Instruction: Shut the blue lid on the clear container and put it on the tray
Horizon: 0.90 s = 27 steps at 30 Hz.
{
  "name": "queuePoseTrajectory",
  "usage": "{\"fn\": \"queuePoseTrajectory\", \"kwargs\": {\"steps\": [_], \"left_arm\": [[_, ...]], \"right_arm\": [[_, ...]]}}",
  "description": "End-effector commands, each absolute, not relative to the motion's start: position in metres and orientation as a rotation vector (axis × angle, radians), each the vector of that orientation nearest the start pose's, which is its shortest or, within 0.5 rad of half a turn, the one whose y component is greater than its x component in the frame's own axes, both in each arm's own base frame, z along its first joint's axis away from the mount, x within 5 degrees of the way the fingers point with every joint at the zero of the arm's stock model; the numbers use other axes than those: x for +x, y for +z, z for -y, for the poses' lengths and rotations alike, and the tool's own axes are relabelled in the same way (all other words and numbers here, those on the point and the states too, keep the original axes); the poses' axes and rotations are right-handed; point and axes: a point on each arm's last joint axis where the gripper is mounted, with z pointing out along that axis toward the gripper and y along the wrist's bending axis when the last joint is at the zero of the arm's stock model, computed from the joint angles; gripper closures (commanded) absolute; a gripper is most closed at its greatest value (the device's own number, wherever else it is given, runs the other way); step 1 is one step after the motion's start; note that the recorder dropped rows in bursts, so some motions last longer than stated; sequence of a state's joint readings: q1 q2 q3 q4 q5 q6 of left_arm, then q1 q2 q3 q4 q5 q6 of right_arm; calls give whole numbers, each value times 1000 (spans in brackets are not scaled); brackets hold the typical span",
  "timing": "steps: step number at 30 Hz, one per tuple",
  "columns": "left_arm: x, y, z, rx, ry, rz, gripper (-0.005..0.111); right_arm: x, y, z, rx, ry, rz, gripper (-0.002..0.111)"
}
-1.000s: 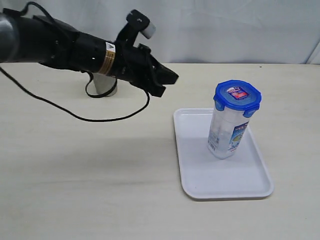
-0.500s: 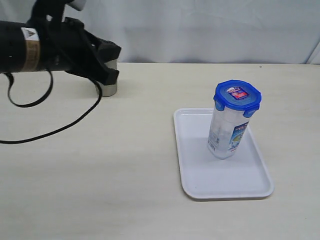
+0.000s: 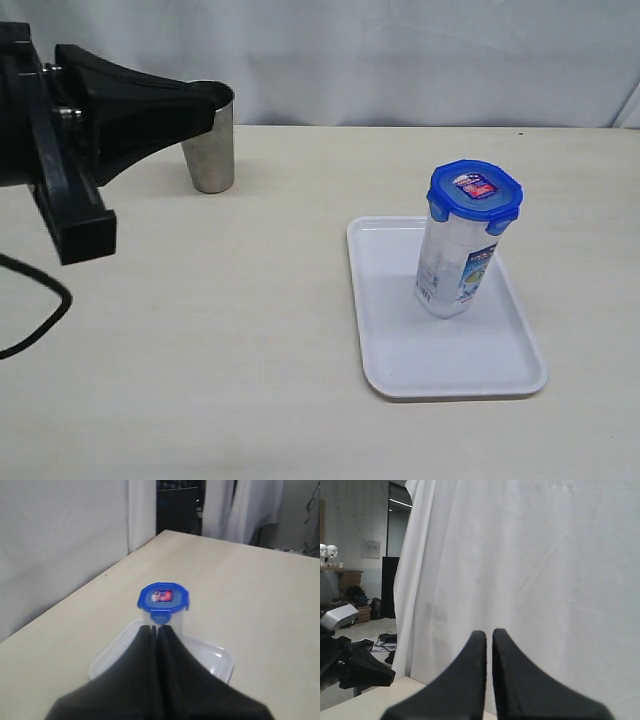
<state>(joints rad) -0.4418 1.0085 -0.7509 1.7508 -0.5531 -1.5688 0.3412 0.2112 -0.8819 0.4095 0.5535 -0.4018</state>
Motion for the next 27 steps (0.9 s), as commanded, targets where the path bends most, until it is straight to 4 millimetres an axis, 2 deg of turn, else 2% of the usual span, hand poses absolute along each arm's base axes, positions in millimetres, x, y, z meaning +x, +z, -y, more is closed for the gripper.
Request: {"fn": "queuePoseTrajectory", "kwargs": {"steps": [1,3,5,8,10,13,14,17,20,23,27], "left_arm": [[152,349,130,979,-720,-1548,107],[149,352,128,956,-741,-1543,107],[147,362,128,810,-869,-1538,107],[155,369,123,588,-929,-1525,107],[159,367,119,542,-863,-1446,107],[160,351,101,337,-763,-1395,107],[159,340,94,302,-689,-1397,107],[153,324,79,278,-520,-1409,107],[135,310,65,364,-333,-1424,107],[124,304,60,427,-261,-1403,107],[118,302,57,432,-252,-1396,107]], "right_arm": [[-20,429,-13,-431,383,-1269,104],[-20,429,-13,-431,383,-1269,104],[-20,429,-13,-431,383,-1269,104],[-20,429,-13,-431,383,-1269,104],[-20,429,-13,-431,383,-1269,104],[-20,429,-13,-431,383,-1269,104],[-20,429,-13,-431,383,-1269,104],[-20,429,-13,-431,383,-1269,104],[-20,429,-13,-430,384,-1269,104],[-20,429,-13,-430,384,-1269,104],[-20,429,-13,-430,384,-1269,104]]}}
